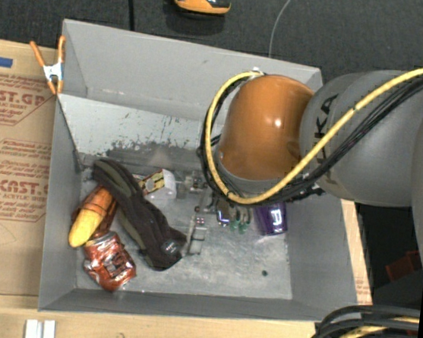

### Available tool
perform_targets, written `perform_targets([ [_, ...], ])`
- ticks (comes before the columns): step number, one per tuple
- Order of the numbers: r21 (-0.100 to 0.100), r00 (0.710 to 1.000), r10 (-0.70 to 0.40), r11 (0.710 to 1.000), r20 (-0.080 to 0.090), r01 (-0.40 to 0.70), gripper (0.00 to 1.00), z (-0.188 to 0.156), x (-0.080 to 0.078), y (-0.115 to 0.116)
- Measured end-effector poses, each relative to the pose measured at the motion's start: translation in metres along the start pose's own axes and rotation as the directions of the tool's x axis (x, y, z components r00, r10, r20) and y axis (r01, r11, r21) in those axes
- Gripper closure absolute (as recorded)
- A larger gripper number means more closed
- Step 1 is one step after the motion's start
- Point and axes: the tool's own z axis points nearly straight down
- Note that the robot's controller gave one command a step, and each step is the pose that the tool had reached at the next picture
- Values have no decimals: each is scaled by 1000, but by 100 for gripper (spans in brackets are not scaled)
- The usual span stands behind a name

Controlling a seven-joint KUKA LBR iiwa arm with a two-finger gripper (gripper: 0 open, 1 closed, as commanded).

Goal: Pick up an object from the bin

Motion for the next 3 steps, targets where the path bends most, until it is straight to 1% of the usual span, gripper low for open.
perform_targets([
  [1, -1, 1000, 1, 1000, 8, -1, 0, -5, -1, -1],
  [2, 0, 998, -65, 998, 14, 65, 0, 39, -4, -6],
  [3, 0, 998, -70, 998, 2, 70, 0, 65, 7, -8],
])
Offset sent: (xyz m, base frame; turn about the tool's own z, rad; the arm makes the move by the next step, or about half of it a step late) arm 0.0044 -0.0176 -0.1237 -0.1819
